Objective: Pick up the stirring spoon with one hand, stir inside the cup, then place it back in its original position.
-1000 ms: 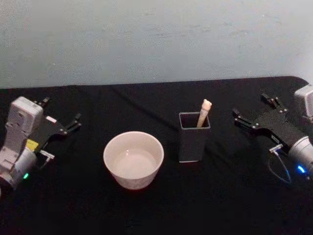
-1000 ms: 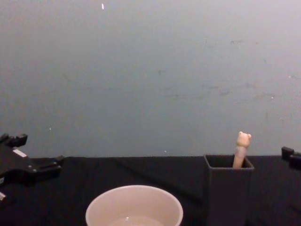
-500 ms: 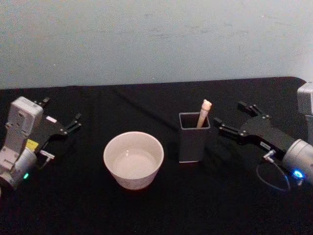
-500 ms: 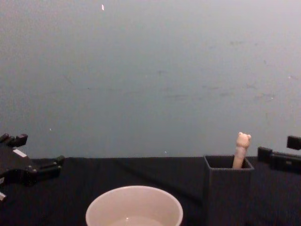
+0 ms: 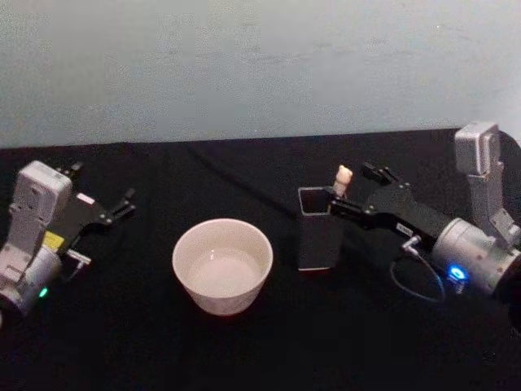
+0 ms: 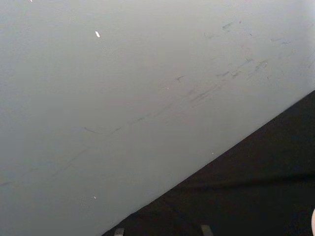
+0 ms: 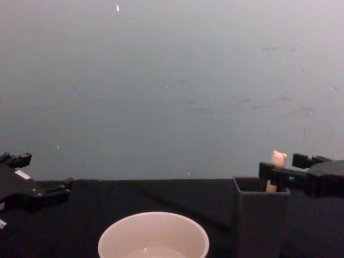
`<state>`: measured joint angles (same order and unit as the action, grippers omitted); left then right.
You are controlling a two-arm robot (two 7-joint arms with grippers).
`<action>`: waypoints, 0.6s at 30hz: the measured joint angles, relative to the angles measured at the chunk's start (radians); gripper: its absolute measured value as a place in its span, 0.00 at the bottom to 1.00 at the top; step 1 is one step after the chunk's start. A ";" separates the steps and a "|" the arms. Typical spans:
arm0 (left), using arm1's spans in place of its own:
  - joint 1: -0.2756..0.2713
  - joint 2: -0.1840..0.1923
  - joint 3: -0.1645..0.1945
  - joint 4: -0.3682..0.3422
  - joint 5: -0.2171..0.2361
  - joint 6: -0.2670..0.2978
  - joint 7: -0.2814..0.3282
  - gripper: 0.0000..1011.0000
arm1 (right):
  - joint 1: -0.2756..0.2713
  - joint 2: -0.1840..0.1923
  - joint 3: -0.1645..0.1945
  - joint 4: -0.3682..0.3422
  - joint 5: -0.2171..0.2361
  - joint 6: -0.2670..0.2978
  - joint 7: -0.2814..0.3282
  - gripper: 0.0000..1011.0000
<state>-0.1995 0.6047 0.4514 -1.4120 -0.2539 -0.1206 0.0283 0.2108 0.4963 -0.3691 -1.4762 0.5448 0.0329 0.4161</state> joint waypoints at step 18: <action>0.000 0.000 0.000 0.000 0.000 0.000 0.000 0.99 | 0.035 -0.043 -0.005 0.042 -0.020 0.018 0.001 0.99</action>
<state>-0.1995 0.6047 0.4514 -1.4120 -0.2539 -0.1206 0.0283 0.2461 0.4531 -0.3741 -1.4340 0.5243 0.0510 0.4171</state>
